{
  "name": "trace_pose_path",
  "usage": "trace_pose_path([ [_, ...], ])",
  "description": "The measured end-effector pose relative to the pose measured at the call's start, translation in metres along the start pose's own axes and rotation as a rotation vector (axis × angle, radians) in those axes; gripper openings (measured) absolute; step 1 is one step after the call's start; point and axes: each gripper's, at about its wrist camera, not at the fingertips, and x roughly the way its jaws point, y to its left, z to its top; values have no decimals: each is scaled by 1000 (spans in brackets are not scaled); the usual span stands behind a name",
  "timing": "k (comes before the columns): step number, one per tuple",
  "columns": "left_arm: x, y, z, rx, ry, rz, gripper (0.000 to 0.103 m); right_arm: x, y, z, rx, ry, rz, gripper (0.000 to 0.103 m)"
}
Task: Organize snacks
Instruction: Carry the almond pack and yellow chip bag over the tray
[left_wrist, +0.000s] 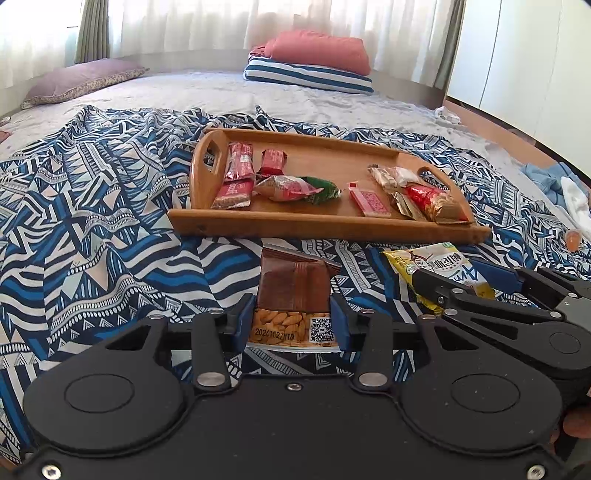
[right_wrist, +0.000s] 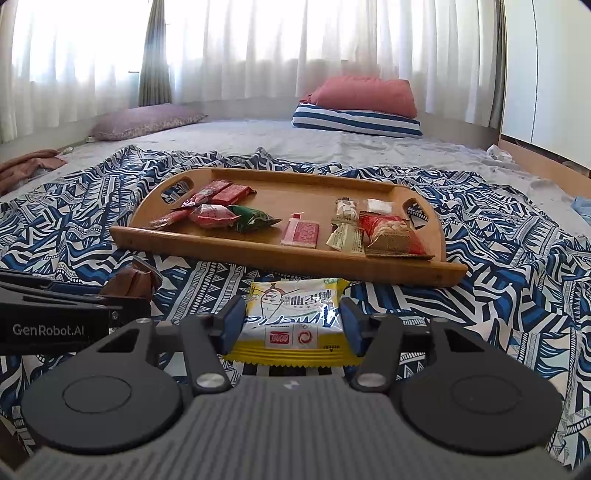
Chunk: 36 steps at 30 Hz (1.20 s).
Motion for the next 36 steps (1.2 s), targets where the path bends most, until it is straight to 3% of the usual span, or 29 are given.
trace_pose_path([
  [19, -5, -3, 53, 20, -100, -16, 41, -8, -11, 33, 29, -84, -11, 58],
  [36, 28, -10, 109, 42, -143, -56, 41, 31, -34, 73, 129, -73, 1, 58],
])
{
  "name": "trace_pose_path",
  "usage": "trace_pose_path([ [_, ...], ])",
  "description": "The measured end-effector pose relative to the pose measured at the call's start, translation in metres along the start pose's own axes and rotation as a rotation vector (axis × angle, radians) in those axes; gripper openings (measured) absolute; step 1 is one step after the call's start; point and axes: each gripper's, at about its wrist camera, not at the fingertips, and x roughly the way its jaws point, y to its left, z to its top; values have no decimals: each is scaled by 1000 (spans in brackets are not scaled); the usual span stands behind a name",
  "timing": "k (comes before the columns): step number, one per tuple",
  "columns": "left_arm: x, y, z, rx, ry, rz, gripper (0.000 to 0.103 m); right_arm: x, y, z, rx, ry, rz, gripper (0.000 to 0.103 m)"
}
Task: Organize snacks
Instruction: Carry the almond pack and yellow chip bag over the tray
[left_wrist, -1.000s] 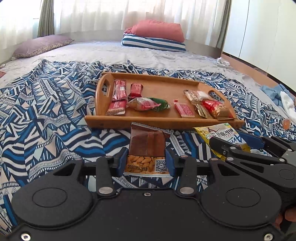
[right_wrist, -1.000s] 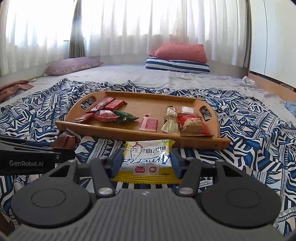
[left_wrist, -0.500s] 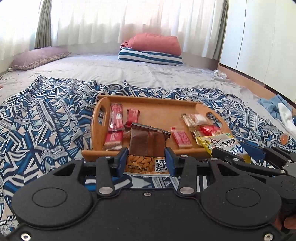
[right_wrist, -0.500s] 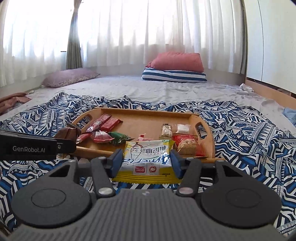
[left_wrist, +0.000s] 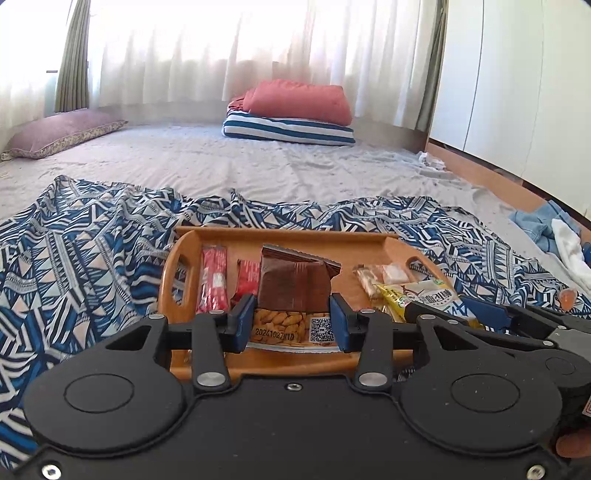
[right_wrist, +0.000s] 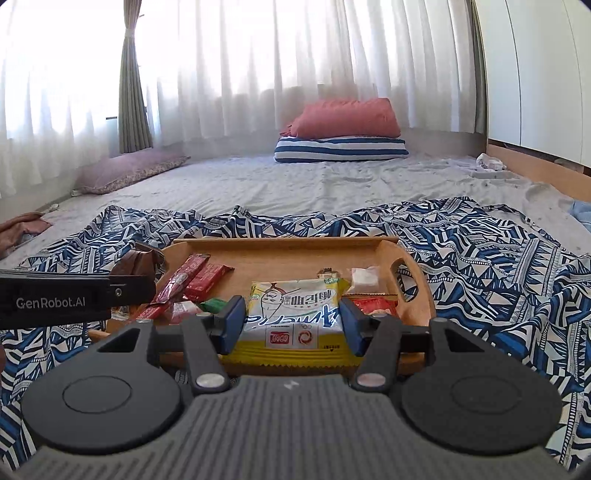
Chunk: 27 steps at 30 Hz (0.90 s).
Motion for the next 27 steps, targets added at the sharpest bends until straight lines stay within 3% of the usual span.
trace_pose_path([
  [9, 43, 4, 23, -35, 18, -18, 41, 39, -19, 23, 128, 57, 47, 58],
  [27, 135, 20, 41, -94, 95, 1, 41, 115, -42, 60, 241, 110, 52, 58],
])
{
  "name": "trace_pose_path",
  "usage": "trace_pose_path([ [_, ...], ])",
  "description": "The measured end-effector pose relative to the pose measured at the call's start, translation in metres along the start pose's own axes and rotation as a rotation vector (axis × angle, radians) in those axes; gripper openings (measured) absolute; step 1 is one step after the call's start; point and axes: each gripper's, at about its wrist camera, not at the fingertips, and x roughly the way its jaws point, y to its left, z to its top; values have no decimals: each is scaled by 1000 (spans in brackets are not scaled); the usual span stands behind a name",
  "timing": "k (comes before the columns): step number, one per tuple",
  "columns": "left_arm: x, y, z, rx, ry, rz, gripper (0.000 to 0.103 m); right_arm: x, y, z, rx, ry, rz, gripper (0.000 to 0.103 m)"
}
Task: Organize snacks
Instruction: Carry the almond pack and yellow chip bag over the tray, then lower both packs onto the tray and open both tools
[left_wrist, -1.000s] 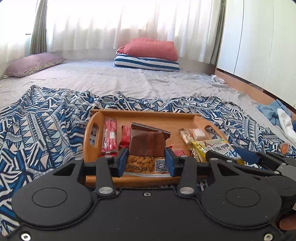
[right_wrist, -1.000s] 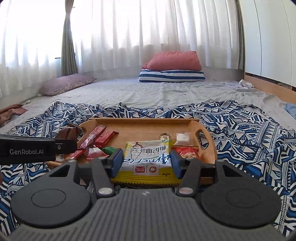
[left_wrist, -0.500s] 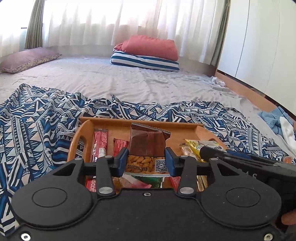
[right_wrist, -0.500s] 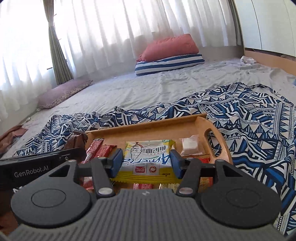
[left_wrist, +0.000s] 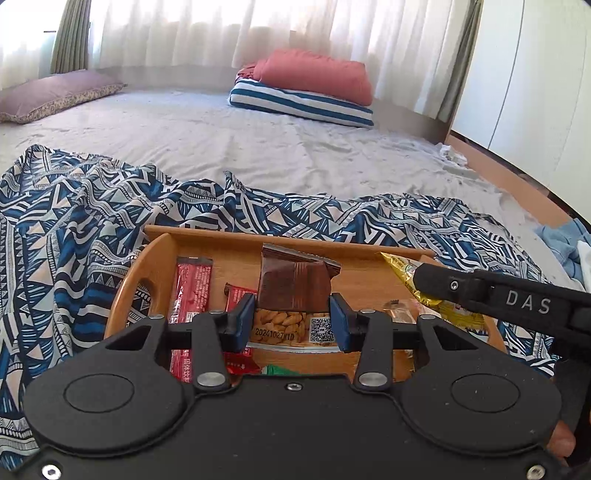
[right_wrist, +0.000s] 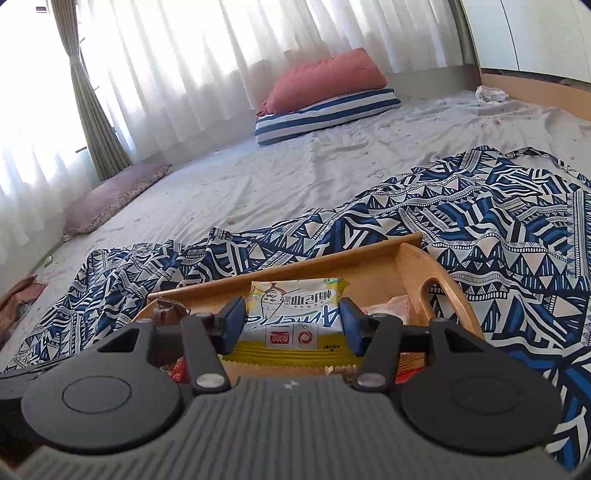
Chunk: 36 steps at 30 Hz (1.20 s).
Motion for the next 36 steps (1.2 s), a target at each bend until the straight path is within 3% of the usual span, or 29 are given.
trace_pose_path([
  [15, 42, 8, -5, -21, 61, 10, 41, 45, 3, 1, 16, 71, 0, 58],
  [36, 46, 5, -7, 10, 59, 17, 41, 66, 9, -9, 5, 128, -25, 58],
])
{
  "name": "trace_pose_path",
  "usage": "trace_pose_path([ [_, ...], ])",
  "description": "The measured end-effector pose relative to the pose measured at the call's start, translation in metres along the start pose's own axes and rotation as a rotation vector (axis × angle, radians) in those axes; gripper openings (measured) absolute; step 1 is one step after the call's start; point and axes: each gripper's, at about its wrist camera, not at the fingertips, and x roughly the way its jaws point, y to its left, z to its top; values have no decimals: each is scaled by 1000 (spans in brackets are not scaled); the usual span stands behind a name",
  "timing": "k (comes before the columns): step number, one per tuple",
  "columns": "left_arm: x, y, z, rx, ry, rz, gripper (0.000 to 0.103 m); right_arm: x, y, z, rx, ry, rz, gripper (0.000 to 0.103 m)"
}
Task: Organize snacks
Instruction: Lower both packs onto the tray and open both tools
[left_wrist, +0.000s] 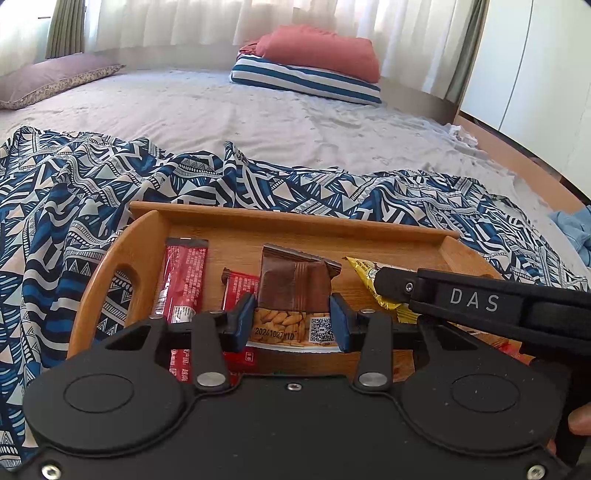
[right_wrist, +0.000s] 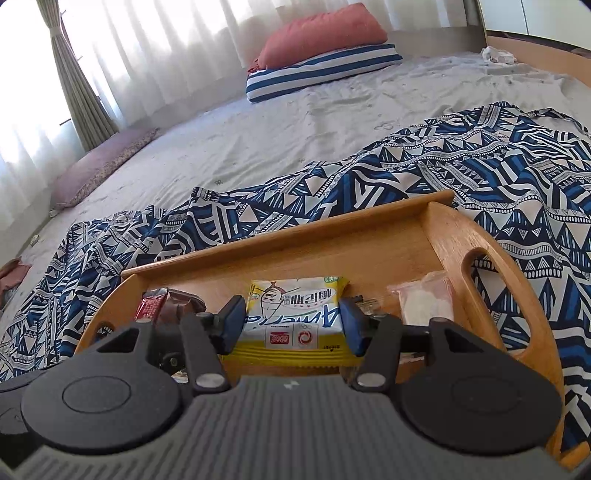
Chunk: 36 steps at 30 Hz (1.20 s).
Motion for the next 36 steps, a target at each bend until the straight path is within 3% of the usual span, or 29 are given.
trace_pose_path([
  [23, 0, -2, -2, 14, -7, 7, 40, 3, -6, -3, 30, 10, 4, 58],
  [32, 0, -2, -1, 11, -3, 6, 42, 3, -9, -3, 52, 13, 20, 67],
  [36, -2, -2, 0, 18, -5, 7, 48, 1, -8, -3, 52, 13, 23, 70],
])
